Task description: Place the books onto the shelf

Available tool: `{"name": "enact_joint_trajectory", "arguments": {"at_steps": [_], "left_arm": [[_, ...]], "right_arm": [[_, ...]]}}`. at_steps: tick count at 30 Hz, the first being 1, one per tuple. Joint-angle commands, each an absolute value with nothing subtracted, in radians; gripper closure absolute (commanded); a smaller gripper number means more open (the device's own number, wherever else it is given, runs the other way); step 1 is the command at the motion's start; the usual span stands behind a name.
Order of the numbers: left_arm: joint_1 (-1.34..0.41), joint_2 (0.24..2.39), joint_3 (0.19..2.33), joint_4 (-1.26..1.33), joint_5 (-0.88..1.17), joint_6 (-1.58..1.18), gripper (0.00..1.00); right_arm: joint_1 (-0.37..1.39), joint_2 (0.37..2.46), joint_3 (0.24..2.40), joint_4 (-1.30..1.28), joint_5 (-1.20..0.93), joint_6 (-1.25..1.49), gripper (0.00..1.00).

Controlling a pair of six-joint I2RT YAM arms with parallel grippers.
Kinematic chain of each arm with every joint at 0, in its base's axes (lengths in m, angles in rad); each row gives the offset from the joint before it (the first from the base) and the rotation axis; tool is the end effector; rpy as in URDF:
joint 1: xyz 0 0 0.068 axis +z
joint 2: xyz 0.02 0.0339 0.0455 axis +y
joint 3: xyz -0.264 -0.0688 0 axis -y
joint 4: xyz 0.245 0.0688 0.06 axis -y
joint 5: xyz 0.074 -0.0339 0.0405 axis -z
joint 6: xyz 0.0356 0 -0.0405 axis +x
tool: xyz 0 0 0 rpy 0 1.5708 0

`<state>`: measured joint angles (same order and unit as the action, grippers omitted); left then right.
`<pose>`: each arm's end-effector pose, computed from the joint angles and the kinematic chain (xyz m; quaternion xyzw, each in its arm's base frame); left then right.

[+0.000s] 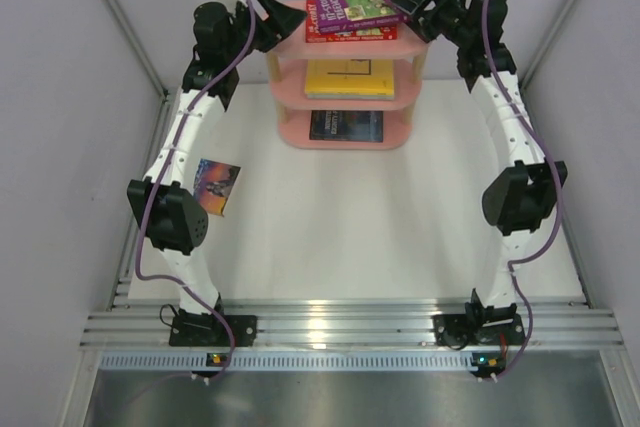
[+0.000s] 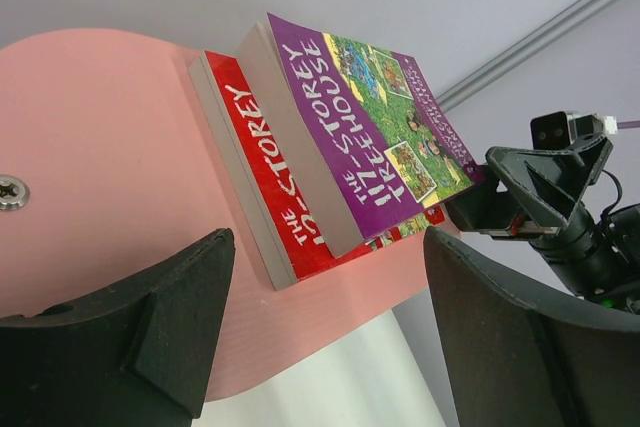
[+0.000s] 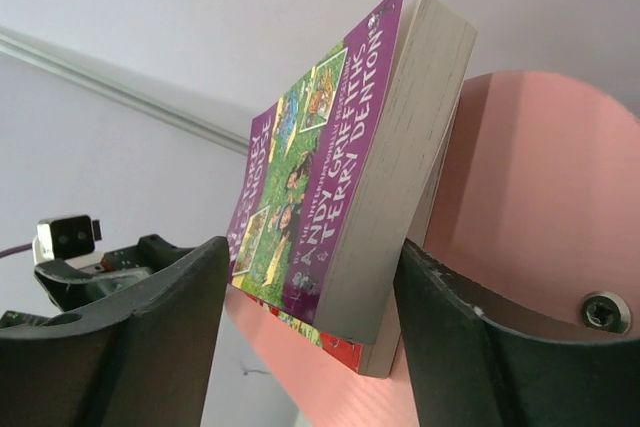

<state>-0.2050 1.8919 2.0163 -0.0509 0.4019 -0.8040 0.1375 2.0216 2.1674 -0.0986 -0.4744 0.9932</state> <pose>0.4333 -0.1043 0.4618 -0.0571 0.6804 -0.4659 0.5628 0.4676 0.0811 0.4511 0.1237 0.6810 0.5137 0.5070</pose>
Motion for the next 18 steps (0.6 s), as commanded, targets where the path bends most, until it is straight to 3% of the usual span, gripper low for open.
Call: {"name": "enact_joint_trajectory", "arguments": {"at_steps": [1,10,18], "left_arm": [[-0.212,1.899,2.06,0.026,0.394,-0.785,0.19],[-0.219,1.896,2.057,0.035,0.393,-0.782,0.19],[-0.227,1.919,2.059,0.072,0.4,-0.811,0.19]], "right_arm": [[0.112,1.959,2.186,-0.17,-0.419,0.914,0.32],[0.11,1.937,2.192,-0.23,-0.354,0.831,0.24],[0.12,1.944,2.194,-0.203,-0.37,0.822,0.47]]}}
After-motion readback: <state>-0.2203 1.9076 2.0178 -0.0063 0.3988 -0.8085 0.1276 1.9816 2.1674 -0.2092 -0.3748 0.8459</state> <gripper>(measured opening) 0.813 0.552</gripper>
